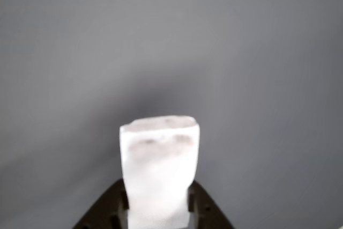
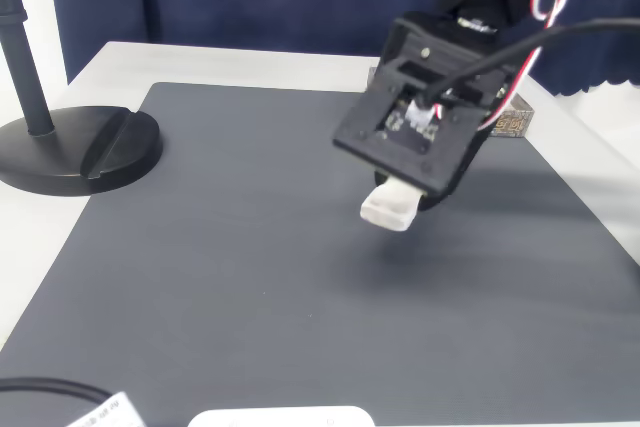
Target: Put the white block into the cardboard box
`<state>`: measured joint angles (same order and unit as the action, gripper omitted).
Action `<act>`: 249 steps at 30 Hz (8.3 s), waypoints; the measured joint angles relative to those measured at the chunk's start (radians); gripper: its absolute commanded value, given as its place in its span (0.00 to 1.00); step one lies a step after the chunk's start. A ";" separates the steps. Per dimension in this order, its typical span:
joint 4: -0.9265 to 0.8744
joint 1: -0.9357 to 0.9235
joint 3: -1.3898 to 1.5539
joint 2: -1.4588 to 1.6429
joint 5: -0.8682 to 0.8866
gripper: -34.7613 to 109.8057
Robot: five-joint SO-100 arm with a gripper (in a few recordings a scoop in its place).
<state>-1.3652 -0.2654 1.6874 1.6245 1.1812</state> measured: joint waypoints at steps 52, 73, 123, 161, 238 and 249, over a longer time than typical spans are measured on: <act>-0.241 -0.795 -0.692 -0.388 -0.244 0.23; -0.295 -0.979 -1.083 -0.792 0.110 0.23; -0.250 -0.986 -1.289 -1.037 0.244 0.29; -0.176 -0.943 -1.284 -0.925 0.232 0.51; 0.252 0.241 0.973 1.049 -1.081 0.23; 0.264 0.261 1.187 1.305 -1.092 0.23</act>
<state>-1.1014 -0.0046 2.8747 2.9299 0.0890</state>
